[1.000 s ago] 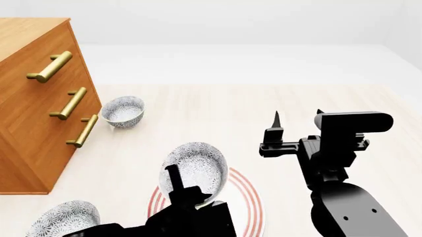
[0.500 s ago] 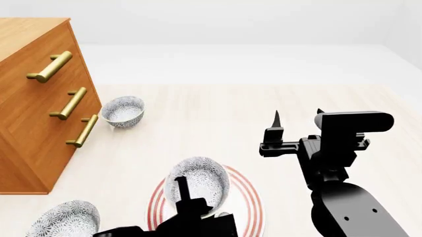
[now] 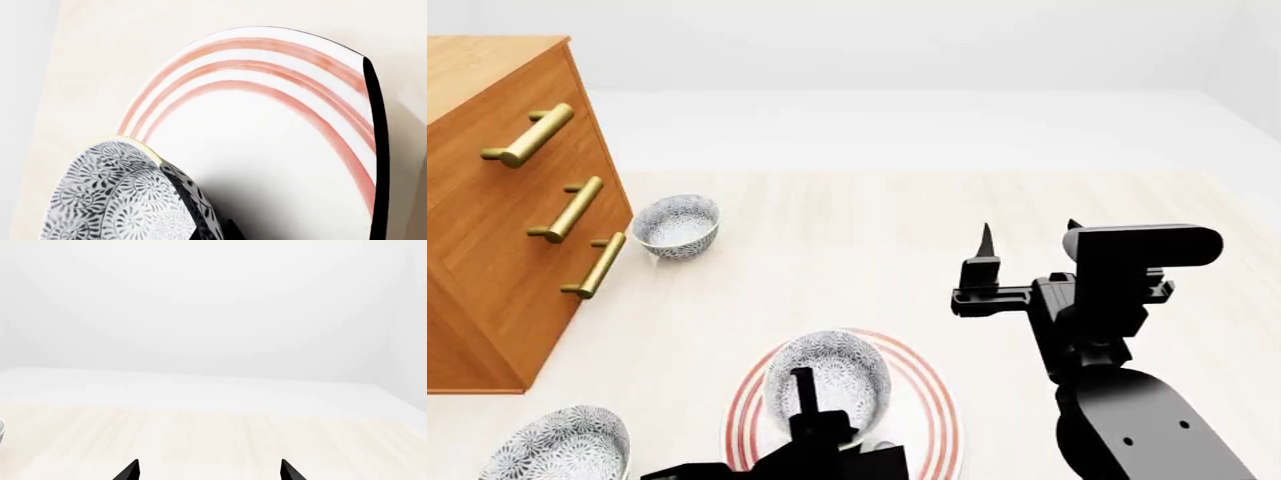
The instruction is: Put the bowl in the middle on the plate.
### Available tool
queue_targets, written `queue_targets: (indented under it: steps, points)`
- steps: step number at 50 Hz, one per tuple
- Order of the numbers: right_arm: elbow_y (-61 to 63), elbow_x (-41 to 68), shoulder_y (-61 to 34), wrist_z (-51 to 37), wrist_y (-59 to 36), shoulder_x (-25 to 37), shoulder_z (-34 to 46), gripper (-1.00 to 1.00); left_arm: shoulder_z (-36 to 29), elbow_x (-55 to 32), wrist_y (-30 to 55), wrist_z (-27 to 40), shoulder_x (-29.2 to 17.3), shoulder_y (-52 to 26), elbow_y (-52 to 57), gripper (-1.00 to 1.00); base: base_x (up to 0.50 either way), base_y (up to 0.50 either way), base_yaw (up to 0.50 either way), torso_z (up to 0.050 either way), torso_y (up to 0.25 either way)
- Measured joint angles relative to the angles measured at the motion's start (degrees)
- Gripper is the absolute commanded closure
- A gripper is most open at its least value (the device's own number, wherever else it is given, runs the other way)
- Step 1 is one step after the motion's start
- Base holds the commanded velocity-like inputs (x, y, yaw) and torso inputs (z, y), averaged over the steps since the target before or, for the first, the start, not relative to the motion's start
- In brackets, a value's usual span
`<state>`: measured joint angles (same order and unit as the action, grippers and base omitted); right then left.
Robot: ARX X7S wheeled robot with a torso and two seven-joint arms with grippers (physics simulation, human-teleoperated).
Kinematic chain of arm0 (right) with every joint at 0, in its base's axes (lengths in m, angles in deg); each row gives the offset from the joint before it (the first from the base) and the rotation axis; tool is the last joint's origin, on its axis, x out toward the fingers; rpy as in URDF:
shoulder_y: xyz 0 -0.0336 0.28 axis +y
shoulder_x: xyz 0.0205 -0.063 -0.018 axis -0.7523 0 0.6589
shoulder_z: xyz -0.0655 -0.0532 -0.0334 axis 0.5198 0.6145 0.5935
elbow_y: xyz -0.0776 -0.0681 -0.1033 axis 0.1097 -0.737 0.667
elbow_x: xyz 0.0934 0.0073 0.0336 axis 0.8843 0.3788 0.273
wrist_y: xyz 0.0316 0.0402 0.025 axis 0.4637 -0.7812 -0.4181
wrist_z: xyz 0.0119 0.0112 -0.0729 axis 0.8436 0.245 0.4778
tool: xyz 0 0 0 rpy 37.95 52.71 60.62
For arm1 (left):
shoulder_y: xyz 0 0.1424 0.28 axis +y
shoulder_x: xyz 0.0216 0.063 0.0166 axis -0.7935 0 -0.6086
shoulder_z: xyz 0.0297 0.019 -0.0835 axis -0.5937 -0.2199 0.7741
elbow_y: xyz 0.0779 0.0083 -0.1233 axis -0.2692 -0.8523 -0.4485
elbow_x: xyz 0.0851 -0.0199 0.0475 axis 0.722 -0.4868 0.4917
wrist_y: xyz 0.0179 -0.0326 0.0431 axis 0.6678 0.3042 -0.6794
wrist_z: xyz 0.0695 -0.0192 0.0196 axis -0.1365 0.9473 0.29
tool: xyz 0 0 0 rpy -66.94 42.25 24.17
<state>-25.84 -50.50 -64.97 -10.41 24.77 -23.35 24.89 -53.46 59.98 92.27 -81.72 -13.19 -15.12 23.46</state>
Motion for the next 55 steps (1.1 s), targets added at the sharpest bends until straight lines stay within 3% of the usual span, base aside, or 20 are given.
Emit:
queue_targets:
  steps: [1, 2, 18, 30, 46, 55]
  points:
    - [-0.02, 0.02, -0.01, -0.02, 0.01, 0.01, 0.02, -1.0, -0.03, -0.08, -0.05, -0.02, 0.02, -0.05, -0.09, 1.0, 0.0, 0.0, 0.0, 0.0, 0.0]
    - [-0.03, 0.04, -0.01, -0.04, 0.02, 0.03, 0.05, -1.0, -0.05, -0.18, -0.09, -0.03, 0.04, -0.1, -0.15, -1.0, 0.0, 0.0, 0.0, 0.0, 0.0]
    - [-0.36, 0.27, -0.14, -0.36, 0.2, 0.25, 0.55, -1.0, -0.08, -0.12, 1.49, 0.1, -0.34, -0.88, 1.04, -1.0, 0.0, 0.0, 0.0, 0.0, 0.0]
    - [-0.36, 0.52, -0.11, -0.61, 0.3, 0.43, 0.72, -1.0, 2.32, -2.19, 7.91, 0.19, -2.58, -2.71, 8.8, -1.0, 0.0, 0.0, 0.0, 0.0, 0.0]
    - [-0.4, 0.97, -0.1, -0.91, 0.4, 0.62, 0.8, -1.0, 10.79, -9.98, 18.08, -0.33, -6.29, -4.58, 23.4, -1.0, 0.0, 0.0, 0.0, 0.0, 0.0]
    - [-0.48, 1.23, -0.17, -1.07, 0.47, 0.7, 0.88, -1.0, 22.98, -26.76, 19.79, 4.21, -9.01, -7.05, 28.51, -1.0, 0.0, 0.0, 0.0, 0.0, 0.0]
